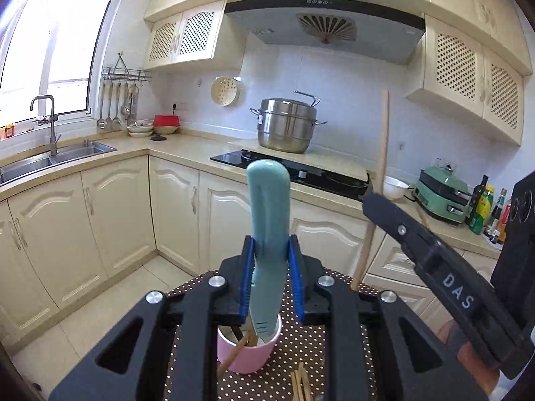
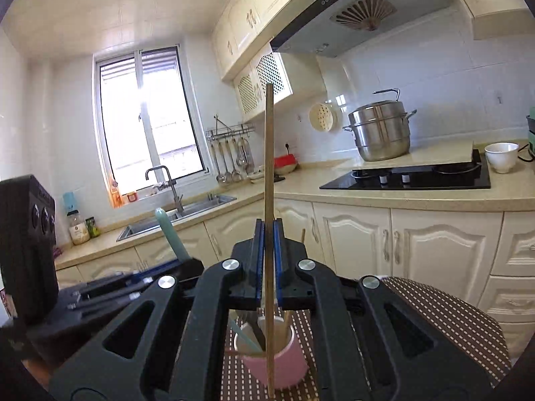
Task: Organize utensils
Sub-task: 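Carry the knife over the pink cup and open the left tool to drop it, then lower the chopstick in the right tool into the pink cup and release it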
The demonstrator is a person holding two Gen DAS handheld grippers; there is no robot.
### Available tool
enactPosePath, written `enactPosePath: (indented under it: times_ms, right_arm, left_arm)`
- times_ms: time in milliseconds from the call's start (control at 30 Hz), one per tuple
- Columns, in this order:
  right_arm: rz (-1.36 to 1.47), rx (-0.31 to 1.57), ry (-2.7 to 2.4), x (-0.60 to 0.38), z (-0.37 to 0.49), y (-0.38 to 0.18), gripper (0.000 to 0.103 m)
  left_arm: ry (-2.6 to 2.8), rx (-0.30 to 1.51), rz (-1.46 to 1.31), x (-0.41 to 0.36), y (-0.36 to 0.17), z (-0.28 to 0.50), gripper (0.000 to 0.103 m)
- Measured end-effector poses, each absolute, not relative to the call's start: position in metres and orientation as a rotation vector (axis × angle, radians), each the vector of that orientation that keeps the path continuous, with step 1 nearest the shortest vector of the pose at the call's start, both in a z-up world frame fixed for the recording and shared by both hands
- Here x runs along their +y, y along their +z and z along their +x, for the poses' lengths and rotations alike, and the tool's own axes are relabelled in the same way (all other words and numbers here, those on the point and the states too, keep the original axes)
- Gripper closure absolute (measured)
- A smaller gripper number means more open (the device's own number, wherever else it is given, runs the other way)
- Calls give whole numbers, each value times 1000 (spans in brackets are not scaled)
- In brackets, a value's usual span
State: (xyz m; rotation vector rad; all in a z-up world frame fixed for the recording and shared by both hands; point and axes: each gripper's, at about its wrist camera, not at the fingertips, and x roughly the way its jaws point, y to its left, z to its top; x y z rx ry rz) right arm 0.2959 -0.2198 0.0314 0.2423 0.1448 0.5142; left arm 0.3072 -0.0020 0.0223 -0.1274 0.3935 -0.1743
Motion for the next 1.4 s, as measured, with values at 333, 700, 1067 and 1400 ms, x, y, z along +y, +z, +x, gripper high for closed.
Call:
enactPosePath:
  times_ms: [333,700,1067,1400]
  right_arm:
    - [283,101,516,-207,333,7,97]
    - [294,140,537,-207,346,-10,97]
    - [246,159,543,-196,332,-18,97]
    - [201,189,550,-186,319,-19,97]
  left_arm:
    - [-131,439,-96,0,4,339,83]
    - [-138,390,-143,6,10,327,64]
    - [-62,352,-107,11,16,314,51]
    - [-11,334,-82,17,19,301,49]
